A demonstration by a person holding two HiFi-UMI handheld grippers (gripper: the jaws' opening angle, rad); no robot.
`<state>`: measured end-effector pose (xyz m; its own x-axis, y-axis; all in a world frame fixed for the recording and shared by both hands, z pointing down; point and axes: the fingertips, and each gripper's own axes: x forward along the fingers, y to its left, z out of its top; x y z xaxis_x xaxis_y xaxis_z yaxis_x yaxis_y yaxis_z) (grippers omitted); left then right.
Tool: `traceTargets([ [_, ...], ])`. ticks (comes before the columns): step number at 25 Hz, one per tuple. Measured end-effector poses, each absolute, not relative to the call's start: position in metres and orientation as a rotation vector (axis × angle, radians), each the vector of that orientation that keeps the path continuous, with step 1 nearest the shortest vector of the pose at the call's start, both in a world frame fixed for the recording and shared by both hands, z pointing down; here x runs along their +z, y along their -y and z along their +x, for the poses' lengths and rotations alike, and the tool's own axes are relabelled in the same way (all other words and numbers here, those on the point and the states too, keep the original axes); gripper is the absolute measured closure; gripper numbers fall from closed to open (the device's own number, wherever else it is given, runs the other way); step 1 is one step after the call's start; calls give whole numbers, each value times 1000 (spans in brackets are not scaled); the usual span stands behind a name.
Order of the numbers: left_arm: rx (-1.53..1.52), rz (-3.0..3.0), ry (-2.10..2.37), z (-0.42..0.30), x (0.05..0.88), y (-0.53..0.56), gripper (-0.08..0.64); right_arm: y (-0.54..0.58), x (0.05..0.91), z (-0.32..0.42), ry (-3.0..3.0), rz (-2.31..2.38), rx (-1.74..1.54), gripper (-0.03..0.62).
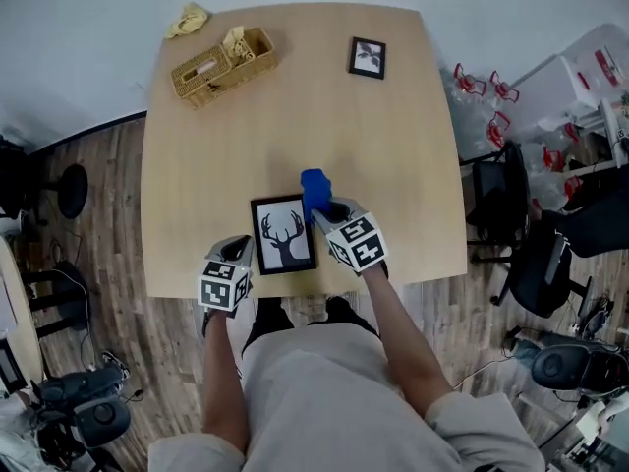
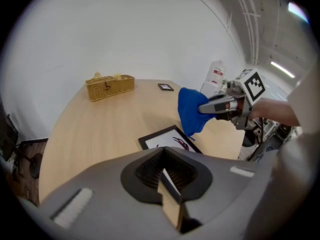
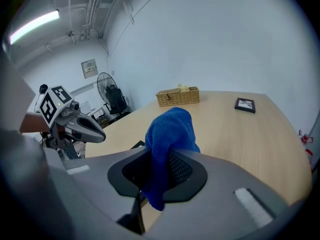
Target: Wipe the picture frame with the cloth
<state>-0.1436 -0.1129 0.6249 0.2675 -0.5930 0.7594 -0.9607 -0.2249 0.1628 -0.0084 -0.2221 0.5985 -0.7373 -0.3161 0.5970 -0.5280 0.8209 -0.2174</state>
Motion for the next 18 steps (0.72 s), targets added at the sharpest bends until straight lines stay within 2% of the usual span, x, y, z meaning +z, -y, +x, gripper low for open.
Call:
traceTargets([
  [10, 894, 2084, 992, -141, 682, 111, 509, 238, 613, -29, 2338, 829, 532, 540],
  [18, 973, 2134, 826, -135, 702, 116, 508, 246, 637, -49, 2277, 843, 525, 540],
])
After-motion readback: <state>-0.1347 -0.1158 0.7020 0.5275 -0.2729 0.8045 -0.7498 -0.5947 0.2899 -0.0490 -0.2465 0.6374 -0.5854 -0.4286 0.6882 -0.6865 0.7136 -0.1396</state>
